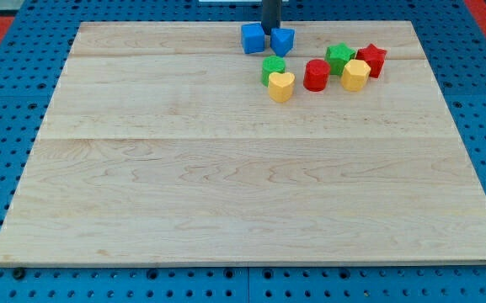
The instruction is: Slide the blue triangle and blue cube to the top center
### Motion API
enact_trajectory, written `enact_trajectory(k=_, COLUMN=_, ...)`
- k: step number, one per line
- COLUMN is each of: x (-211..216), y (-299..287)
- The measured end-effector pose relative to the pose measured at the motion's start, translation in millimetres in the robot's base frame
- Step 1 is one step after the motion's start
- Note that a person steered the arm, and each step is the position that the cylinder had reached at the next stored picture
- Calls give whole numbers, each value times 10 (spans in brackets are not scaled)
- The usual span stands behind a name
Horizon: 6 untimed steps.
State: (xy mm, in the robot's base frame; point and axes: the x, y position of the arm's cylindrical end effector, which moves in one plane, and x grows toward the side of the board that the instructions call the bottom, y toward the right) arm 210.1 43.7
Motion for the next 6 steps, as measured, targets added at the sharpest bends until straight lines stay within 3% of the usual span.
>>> enact_trajectory(k=1, x=3, y=21)
enact_trajectory(k=3, x=175, y=706)
enact_trajectory(k=5, x=382, y=543)
enact_trajectory(k=6, x=354, y=17)
